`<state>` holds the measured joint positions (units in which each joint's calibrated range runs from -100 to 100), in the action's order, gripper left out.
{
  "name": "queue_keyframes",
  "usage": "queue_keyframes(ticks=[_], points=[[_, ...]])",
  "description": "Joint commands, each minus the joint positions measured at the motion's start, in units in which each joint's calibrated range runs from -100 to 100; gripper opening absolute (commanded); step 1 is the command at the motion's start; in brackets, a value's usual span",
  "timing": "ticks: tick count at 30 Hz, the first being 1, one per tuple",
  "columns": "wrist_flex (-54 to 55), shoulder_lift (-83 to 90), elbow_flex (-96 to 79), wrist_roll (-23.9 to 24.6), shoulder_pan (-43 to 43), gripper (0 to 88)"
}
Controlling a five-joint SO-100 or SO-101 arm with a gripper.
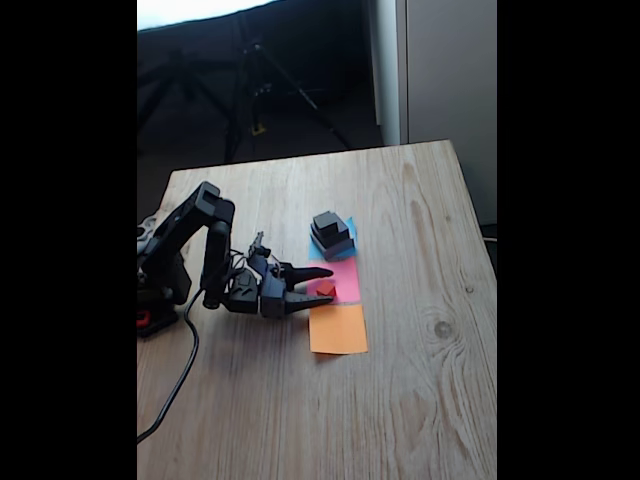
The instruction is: Tower of hanoi
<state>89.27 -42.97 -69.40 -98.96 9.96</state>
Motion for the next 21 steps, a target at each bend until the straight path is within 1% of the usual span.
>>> queue_keyframes(ticks=[1,21], points=[[1.4,0.3,-0.2,-1.0,-0.8,20.0],[1.9,-1.2,0.3,-1.0,-1.1,13.2]])
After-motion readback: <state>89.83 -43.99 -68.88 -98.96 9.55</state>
